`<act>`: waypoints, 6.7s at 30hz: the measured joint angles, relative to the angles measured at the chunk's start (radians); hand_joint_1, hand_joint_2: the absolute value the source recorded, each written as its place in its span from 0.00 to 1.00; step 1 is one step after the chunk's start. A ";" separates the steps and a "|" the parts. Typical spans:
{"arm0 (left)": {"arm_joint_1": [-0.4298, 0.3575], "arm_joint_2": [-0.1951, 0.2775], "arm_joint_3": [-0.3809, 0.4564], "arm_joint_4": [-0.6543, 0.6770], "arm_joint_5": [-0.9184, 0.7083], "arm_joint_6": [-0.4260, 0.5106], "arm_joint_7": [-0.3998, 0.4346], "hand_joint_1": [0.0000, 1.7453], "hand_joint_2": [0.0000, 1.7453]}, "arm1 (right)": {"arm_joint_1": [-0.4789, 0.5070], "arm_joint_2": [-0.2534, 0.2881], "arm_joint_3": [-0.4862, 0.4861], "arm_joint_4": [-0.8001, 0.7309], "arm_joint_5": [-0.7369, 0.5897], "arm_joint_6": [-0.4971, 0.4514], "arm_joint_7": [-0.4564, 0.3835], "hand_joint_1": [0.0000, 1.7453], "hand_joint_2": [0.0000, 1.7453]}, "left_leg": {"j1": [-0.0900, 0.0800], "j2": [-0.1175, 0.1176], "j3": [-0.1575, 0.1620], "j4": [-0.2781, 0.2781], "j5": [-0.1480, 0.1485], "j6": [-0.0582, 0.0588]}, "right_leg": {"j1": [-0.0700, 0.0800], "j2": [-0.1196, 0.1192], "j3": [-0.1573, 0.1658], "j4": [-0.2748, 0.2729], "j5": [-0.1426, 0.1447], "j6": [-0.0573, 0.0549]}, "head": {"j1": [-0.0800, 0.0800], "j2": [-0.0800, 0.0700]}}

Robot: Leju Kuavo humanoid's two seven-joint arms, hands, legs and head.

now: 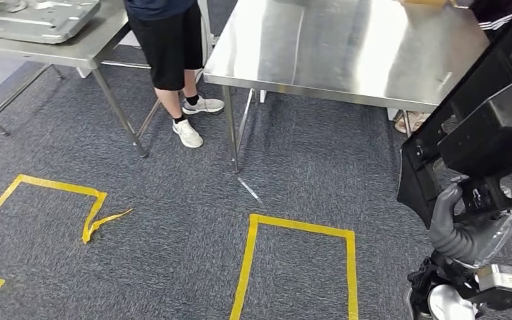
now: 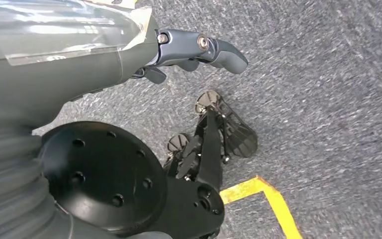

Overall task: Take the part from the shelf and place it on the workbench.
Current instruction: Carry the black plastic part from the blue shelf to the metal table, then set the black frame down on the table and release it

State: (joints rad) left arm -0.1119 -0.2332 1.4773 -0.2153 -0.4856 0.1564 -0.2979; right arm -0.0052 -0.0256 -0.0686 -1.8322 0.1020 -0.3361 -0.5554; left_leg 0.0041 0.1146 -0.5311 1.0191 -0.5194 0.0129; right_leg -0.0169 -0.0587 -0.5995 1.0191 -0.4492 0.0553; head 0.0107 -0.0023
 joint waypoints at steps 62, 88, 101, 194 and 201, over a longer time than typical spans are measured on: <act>-0.008 0.004 -0.029 0.007 -0.019 0.031 0.020 0.00 1.00 | -0.014 -0.018 0.042 0.026 0.042 -0.014 0.001 1.00 1.00 | 0.009 -0.051 0.020 -0.024 -0.005 -0.011 | -0.005 0.025 0.009 0.001 -0.004 -0.017 | -0.008 0.000; -0.005 0.005 -0.043 0.009 -0.033 0.064 0.034 0.00 1.00 | 0.012 -0.017 0.038 0.026 0.054 -0.004 0.003 1.00 1.00 | 0.032 -0.104 -0.167 0.295 -0.123 -0.028 | -0.016 0.082 0.030 0.033 -0.060 -0.031 | -0.020 0.000; 0.000 0.007 -0.045 0.008 -0.035 0.065 0.035 0.00 1.00 | 0.013 -0.017 0.040 0.019 0.055 -0.003 0.003 1.00 1.00 | -0.038 -0.124 -0.017 -0.038 0.055 0.094 | 0.013 0.078 0.006 0.175 -0.130 -0.016 | -0.011 0.000; 0.003 -0.001 -0.071 0.014 -0.052 0.115 0.045 0.00 1.00 | -0.002 -0.043 0.092 0.076 0.081 0.016 0.023 1.00 1.00 | 0.025 -0.120 -0.179 0.265 -0.063 -0.020 | -0.021 0.057 0.055 -0.003 -0.042 -0.025 | -0.020 0.000; 0.004 0.000 -0.072 0.014 -0.056 0.119 0.045 0.00 1.00 | -0.004 -0.042 0.092 0.076 0.081 0.016 0.022 1.00 1.00 | -0.006 -0.113 -0.112 0.026 0.094 0.037 | -0.005 0.057 0.106 -0.010 -0.085 -0.016 | -0.018 0.000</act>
State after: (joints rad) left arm -0.1082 -0.2333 1.4057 -0.2018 -0.5416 0.2750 -0.2529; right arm -0.0090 -0.0680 0.0237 -1.7563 0.1833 -0.3197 -0.5331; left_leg -0.0016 0.0013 -0.6427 1.0451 -0.4256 0.0495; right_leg -0.0220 -0.0017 -0.4931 1.0090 -0.5344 0.0393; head -0.0074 -0.0023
